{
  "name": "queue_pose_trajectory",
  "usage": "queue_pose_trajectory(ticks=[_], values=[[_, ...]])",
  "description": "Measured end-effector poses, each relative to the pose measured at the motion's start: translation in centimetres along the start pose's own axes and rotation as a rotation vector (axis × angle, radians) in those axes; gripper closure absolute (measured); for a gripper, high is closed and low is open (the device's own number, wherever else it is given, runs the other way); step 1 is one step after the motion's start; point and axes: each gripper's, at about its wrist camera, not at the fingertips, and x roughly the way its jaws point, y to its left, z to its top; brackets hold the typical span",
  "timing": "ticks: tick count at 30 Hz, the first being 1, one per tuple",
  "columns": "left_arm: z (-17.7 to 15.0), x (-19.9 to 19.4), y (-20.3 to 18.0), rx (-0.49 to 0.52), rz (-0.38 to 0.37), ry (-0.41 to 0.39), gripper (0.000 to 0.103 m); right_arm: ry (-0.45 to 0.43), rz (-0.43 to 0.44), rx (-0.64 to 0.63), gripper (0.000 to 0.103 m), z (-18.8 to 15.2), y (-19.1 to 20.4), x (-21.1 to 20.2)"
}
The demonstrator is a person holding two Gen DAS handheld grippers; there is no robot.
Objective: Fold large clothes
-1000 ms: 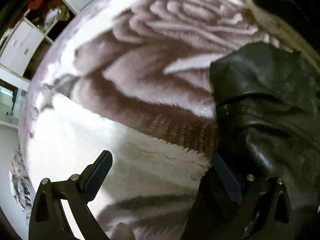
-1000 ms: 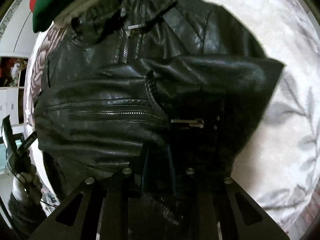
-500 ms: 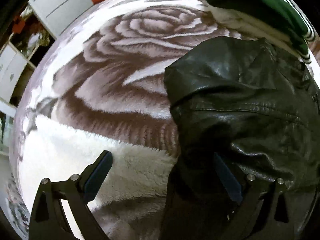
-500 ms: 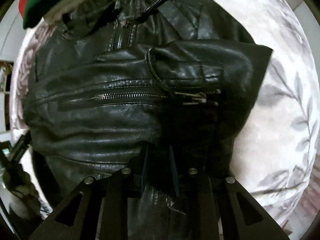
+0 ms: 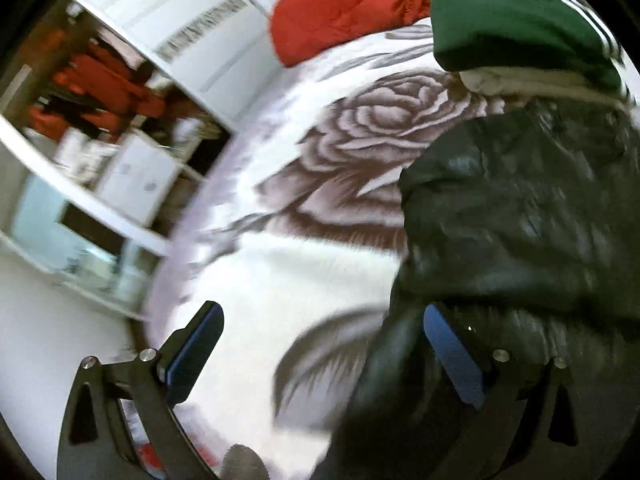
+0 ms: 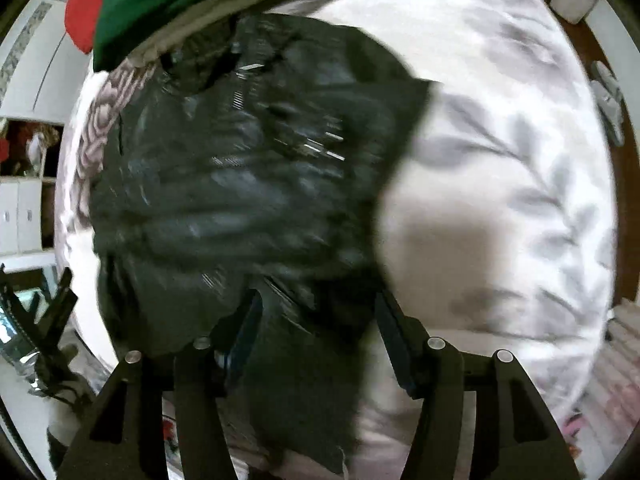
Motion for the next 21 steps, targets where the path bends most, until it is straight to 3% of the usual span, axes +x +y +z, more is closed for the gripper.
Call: queue_pose_trajectory(ticks=[4, 7, 10, 16, 21], values=[[-4.2, -7.1, -4.7, 0.089, 0.121, -0.01, 0.0, 0.0, -0.075, -0.027, 0.041, -3.0, -6.1, -3.0], [-7.8, -12.5, -9.9, 0.183, 0.113, -0.017, 0.0, 0.012, -0.076, 0.03, 0.041, -4.1, -11.7, -4.5], [-11.2, -16.5, -14.9, 0.242, 0.042, 0.019, 0.0, 0.009, -0.094, 0.079, 0.041, -4.4, -17.0, -6.0], [-15.2, -18.4, -21.8, 0.285, -0.061, 0.133, 0.0, -0.006, -0.109, 0.161, 0.041, -3.4, -22.6, -6.3], [-16.0, -15.7, -24.5, 0.281, -0.043, 0.181, 0.0, -0.011, -0.047, 0.153, 0.041, -1.7, -22.2, -4.9]])
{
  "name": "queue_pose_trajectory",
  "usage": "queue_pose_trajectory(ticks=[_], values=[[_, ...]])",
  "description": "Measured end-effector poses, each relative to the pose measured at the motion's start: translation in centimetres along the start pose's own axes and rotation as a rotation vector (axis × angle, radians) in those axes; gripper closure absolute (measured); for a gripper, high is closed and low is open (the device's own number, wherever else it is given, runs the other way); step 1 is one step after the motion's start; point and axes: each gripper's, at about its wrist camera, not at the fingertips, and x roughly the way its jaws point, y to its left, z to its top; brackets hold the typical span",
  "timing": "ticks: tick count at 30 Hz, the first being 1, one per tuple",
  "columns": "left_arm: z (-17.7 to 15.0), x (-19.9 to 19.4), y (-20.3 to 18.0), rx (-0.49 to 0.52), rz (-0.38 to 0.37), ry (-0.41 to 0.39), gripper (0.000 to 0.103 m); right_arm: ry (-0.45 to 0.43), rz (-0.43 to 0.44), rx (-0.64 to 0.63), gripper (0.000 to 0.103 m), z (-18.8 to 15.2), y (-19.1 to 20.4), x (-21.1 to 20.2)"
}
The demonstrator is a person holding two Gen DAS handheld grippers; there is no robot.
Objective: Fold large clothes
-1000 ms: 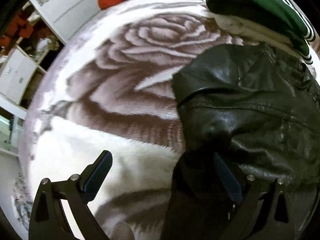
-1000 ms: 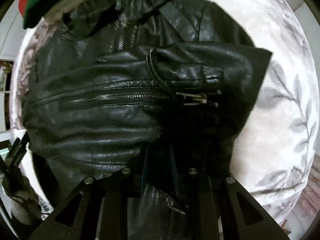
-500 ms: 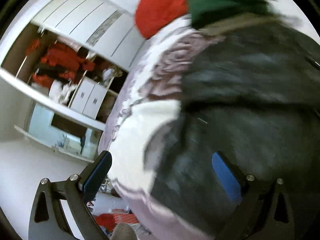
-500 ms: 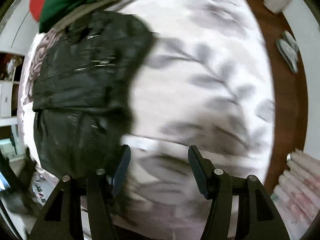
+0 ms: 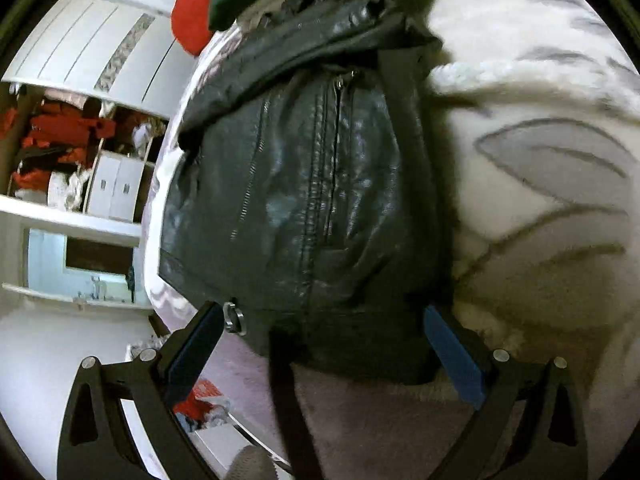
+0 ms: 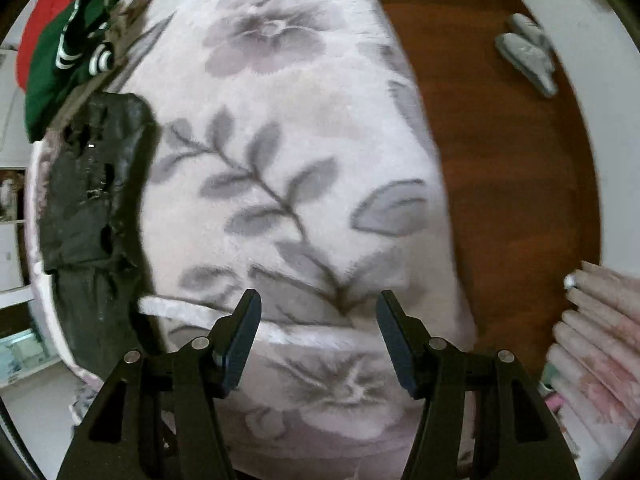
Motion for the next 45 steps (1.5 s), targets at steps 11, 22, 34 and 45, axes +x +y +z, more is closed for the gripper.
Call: queue_pose_trajectory(ticks=[11, 22, 34, 45], values=[[-0.8, -0.3, -1.3, 0.008, -0.061, 0.014, 0.0, 0.041, 0.195, -0.077, 0.041, 3.3, 5.2, 2.7], [-0.3, 3.0, 5.8, -0.2, -0.205, 0.045, 0.021, 0.209, 0.702, -0.05, 0.038, 9.7, 12.3, 11.2], [-0.3, 0.2, 10.5, -0.252, -0.475, -0.038, 0.094, 0.12, 0.587, 0.002, 0.085, 11.3, 22.3, 9.3], [-0.5, 4.9, 27.5, -0.5, -0.712, -0.008, 0.094, 0.072, 0.329, -0.237, 0.086, 10.7, 46.9, 0.9]])
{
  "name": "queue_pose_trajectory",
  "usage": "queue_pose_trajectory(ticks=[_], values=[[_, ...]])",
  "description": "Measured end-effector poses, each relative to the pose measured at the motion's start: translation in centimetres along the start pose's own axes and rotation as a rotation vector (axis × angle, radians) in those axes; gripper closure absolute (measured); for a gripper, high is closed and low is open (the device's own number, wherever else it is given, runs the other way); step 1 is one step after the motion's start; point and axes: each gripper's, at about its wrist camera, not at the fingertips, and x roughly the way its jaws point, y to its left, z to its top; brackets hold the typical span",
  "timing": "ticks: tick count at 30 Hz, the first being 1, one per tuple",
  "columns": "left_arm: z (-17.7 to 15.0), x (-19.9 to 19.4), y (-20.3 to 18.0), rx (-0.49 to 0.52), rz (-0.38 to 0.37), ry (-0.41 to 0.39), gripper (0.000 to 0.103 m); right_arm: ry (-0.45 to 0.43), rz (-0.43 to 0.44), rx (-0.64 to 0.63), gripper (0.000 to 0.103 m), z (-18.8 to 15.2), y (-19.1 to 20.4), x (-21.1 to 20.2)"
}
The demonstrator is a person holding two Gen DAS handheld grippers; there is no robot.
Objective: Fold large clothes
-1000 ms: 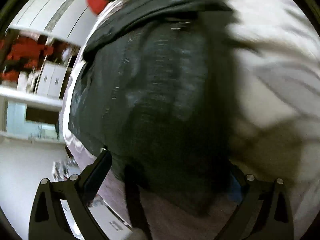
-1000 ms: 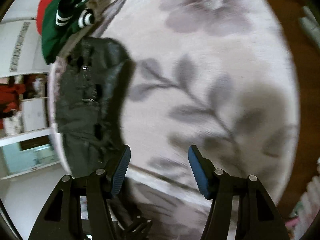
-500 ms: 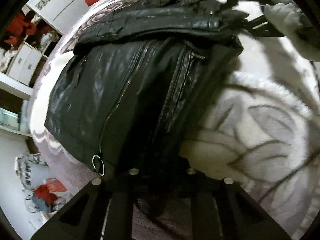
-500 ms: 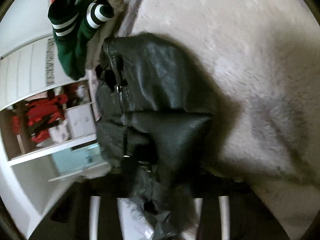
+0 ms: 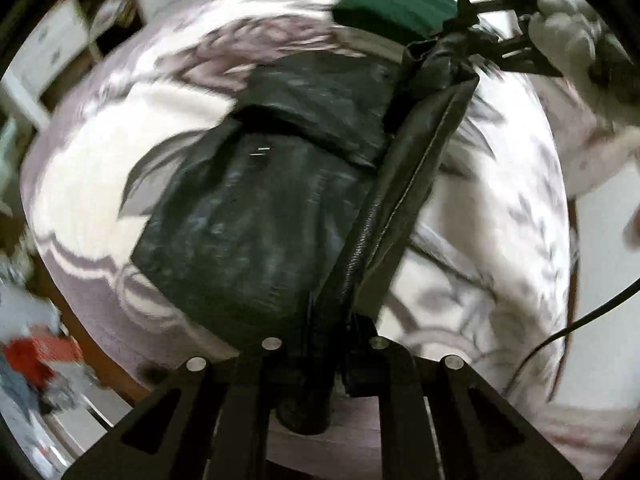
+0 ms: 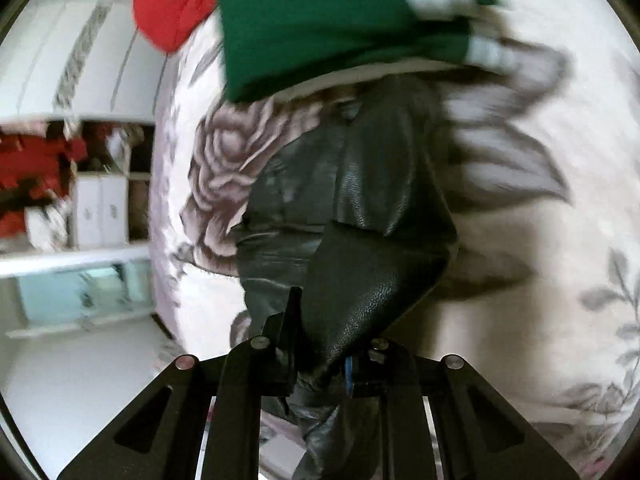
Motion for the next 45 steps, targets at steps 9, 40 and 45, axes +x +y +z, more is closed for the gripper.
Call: queue_pose_trajectory(ticks=[9, 40, 45], values=[[4.9, 10.3, 18.5, -0.279, -0.179, 0.174, 0.09, 0.082, -0.359, -0.142, 0.086, 3.1, 14.5, 19.4], [6.0, 12.6, 20.8, -0.184, -0.487, 0.171, 0.088, 0.15, 0.298, 0.186, 0.086, -18.5, -6.8, 18.2], [2.7, 8.3, 21.8, -0.216, -0.479, 0.175, 0.09, 0.159, 0.293, 0.2, 0.09, -23.2, -5.1, 14.9]])
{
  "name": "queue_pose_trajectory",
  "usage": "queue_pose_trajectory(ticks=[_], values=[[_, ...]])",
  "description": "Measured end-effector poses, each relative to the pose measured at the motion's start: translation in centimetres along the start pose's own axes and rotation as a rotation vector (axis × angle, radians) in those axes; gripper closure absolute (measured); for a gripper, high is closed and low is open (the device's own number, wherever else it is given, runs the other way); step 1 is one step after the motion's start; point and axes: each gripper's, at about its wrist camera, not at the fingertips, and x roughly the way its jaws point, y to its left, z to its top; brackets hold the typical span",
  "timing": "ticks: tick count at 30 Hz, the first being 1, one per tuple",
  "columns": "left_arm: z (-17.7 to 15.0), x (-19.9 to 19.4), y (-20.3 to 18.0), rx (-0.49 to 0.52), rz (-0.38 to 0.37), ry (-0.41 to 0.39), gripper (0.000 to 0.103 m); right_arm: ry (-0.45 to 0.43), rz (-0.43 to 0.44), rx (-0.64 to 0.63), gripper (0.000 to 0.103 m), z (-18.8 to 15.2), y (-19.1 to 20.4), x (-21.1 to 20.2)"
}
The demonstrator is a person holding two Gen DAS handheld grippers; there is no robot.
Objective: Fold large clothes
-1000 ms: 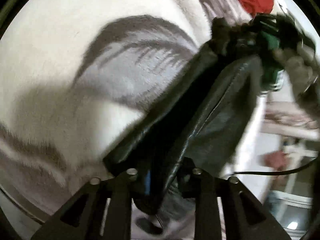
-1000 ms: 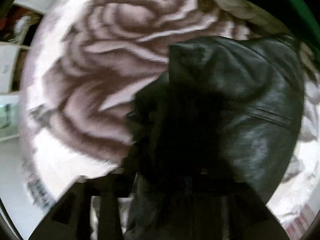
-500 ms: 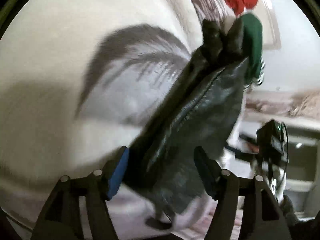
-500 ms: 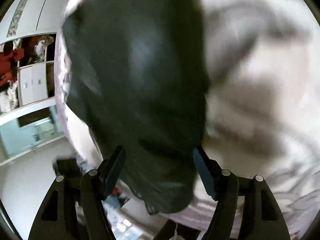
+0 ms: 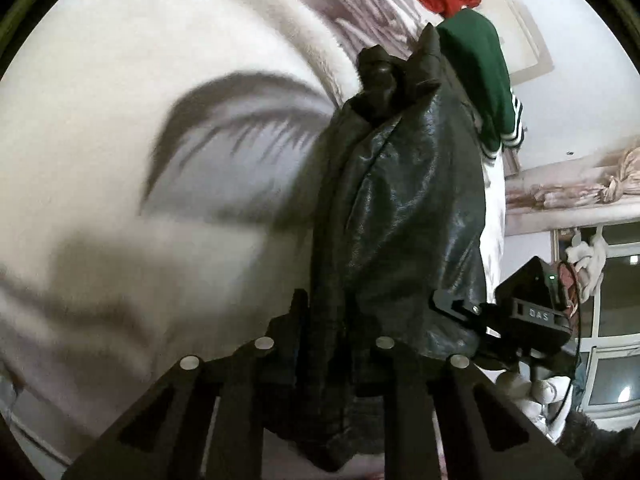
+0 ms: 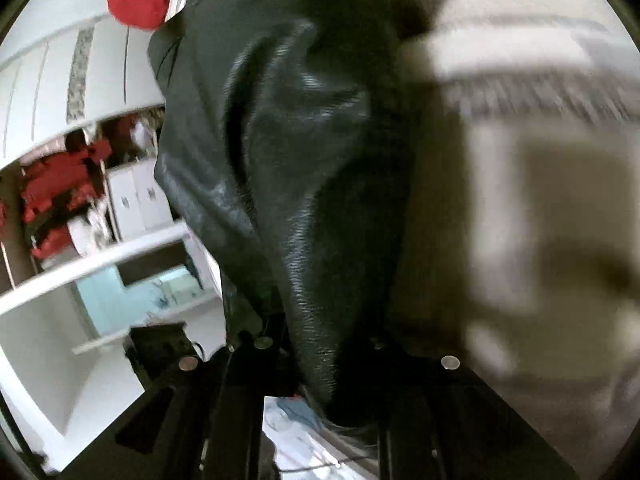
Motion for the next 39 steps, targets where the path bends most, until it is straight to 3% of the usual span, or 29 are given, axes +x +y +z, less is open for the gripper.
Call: queue_pose_trajectory(ticks=[2, 5, 7, 9, 10, 12, 13, 16, 18, 20, 21, 22, 24, 27, 28, 31, 33, 36, 39], values=[[-2.1, -0.1, 1.2, -0.032, 0.021, 0.058, 0.089, 0.057, -0.07, 0.029, 0.09, -2.6, -1.1, 0.4], [-3.9, 1.3, 3.9, -0.137, 0.06, 0.139, 0.081, 0.166, -0.242, 0.039, 0.067, -4.4, -3.3, 1.9], [-3.8, 1.3, 4.5, -0.2, 0.045, 0.146, 0.073, 0.186, -0.259, 0.071, 0.061, -4.1, -3.8, 1.6], [-3.2, 0.3, 4.5, -0.216, 0.086, 0.116, 0.051, 0.142, -0.284, 0.062, 0.059, -3.6, -3.0, -0.7], [-3.0, -0.5, 4.5, -0.215, 0.101, 0.092, 0.044, 0.106, -0.329, 0.029, 0.057, -3.3, -1.9, -2.5], [-2.8, -1.9, 4.7, -0.198, 0.127, 0.047, 0.019, 0.043, -0.398, -0.034, 0.057, -3.1, 0.1, -4.8], [-2.4, -2.7, 4.6, -0.174, 0.165, 0.015, 0.017, 0.003, -0.427, -0.093, 0.056, -2.9, 2.0, -5.9], [-1.5, -3.6, 4.4, -0.132, 0.264, -0.062, 0.017, -0.023, -0.435, -0.251, 0.056, -1.8, 7.6, -5.2], [-0.7, -3.9, 4.9, -0.107, 0.332, -0.116, 0.017, 0.009, -0.412, -0.352, 0.057, 0.9, 12.1, -1.4], [-0.1, -4.3, 5.3, -0.074, 0.393, -0.154, 0.017, 0.033, -0.432, -0.437, 0.067, 2.8, 14.4, 2.5], [0.2, -3.9, 5.2, -0.062, 0.416, -0.162, 0.017, 0.048, -0.466, -0.456, 0.076, 3.7, 14.9, 4.7], [0.6, -3.4, 4.9, -0.051, 0.424, -0.16, 0.017, 0.06, -0.515, -0.462, 0.078, 4.6, 15.3, 6.6], [1.9, -2.1, 4.3, -0.038, 0.423, -0.166, 0.017, 0.085, -0.624, -0.431, 0.078, 6.4, 13.6, 10.7], [2.8, -1.2, 3.5, -0.044, 0.4, -0.175, 0.017, 0.087, -0.666, -0.448, 0.078, 7.1, 13.6, 12.3], [3.1, -1.0, 2.9, -0.039, 0.406, -0.177, 0.017, 0.094, -0.646, -0.44, 0.078, 6.9, 13.7, 11.7], [4.1, -0.7, 0.4, 0.002, 0.398, -0.181, 0.017, 0.128, -0.478, -0.354, 0.079, 7.1, 13.9, 7.1], [5.0, -0.6, -1.6, 0.038, 0.377, -0.19, 0.017, 0.066, -0.414, -0.332, 0.079, 7.0, 14.6, 3.1], [6.6, -0.1, -5.2, 0.102, 0.322, -0.212, 0.017, -0.028, -0.433, -0.317, 0.079, 7.7, 14.9, -2.1], [8.1, 1.5, -6.9, 0.128, 0.317, -0.201, 0.017, -0.029, -0.51, -0.279, 0.079, 10.7, 12.4, -2.7]])
